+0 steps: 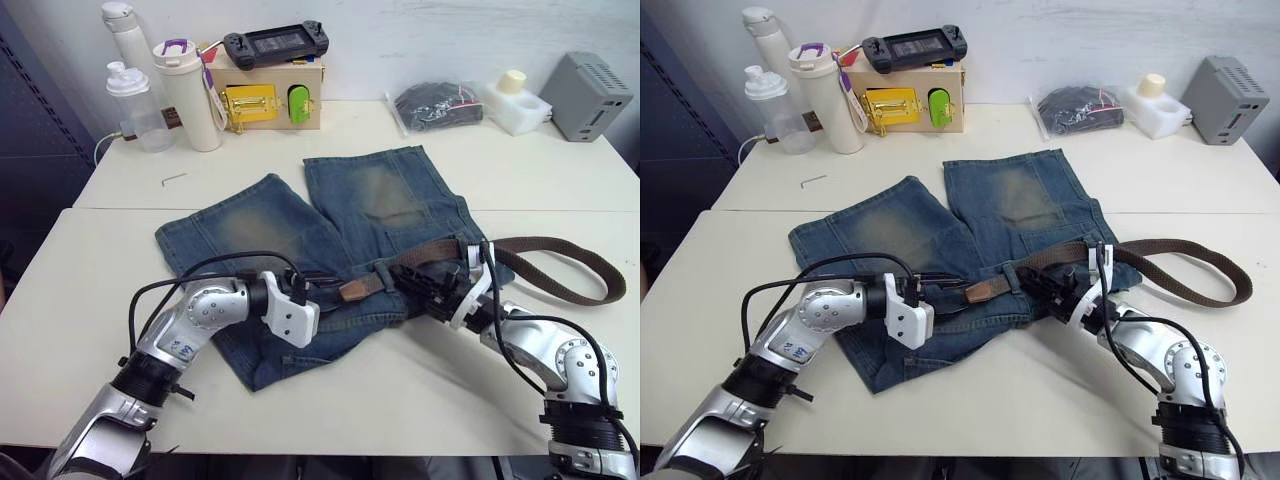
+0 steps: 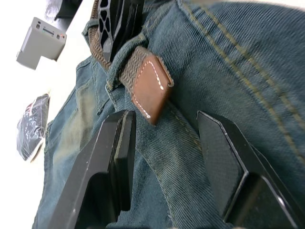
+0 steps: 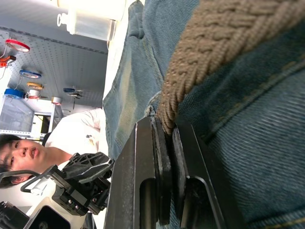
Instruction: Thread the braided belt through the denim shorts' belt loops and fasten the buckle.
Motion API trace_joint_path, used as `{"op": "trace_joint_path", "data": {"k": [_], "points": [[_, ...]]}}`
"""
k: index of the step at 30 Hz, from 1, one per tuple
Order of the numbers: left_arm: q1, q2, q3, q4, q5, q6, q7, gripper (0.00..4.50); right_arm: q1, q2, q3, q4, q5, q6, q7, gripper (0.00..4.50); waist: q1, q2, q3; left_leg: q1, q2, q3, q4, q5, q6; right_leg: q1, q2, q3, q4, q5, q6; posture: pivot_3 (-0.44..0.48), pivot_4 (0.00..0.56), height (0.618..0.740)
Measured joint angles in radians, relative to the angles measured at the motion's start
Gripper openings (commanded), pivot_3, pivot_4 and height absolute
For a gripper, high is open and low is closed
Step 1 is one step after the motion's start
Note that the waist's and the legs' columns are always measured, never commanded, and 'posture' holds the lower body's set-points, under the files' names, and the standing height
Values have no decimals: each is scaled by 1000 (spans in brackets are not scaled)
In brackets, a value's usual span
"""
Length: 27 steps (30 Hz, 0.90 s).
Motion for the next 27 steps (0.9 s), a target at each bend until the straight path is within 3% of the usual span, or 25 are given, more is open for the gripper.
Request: {"op": "trace_joint_path", "data": {"k": [4, 7, 10, 17, 20, 23, 25, 27], "points": [[-1, -5, -1, 14, 5, -19, 1, 2314, 2, 0, 0, 0, 0, -1, 1, 0, 0, 0, 0, 0, 0, 0, 0, 0, 0, 0, 0, 0, 0, 0, 0, 0, 150, 645], [-1, -11, -1, 16, 9, -24, 3, 1517, 3, 1, 0, -2, 0, -3, 1, 0, 0, 0, 0, 0, 0, 0, 0, 0, 0, 0, 0, 0, 0, 0, 0, 0, 150, 645], [-2, -15, -1, 17, 15, -29, 6, 227, 6, 2, 0, -4, -1, -4, 2, 0, 0, 0, 0, 0, 0, 0, 0, 0, 0, 0, 0, 0, 0, 0, 0, 0, 150, 645], [-4, -24, -1, 17, 24, -30, 9, 103, 20, -3, 0, -30, -17, -20, 5, 0, 1, 0, 0, 0, 0, -1, 0, 0, 0, 0, 0, 0, 0, 0, 0, 0, 150, 645], [-4, -31, -1, 17, 26, -30, 10, 0, 32, -39, -5, -61, -27, -20, 8, 1046, 3, 0, 0, 0, 0, -1, 0, 0, 0, 1, 0, 0, 0, 0, 0, 0, 150, 645], [-4, -32, 0, 18, 26, -29, 13, 0, 68, -121, -46, -114, -29, -7, 59, 2412, 3, 0, 0, 0, -1, -1, 1, 0, 0, 1, 0, 0, -1, 0, 0, 0, 150, 645], [-4, -32, 2, 18, 26, -26, 13, 0, 82, -199, -85, -176, -45, 8, 134, 3372, 2, 0, 0, 0, -1, -1, 0, 0, 0, 1, 0, 0, -1, 0, 0, 0, 150, 645], [-4, -34, 4, 18, 24, -19, 13, 0, 92, -300, -109, -305, -193, -20, 302, 4388, 2, 1, 0, 1, 0, -1, -2, 0, 0, 3, 0, -2, -4, 0, 0, 0, 150, 645]]}}
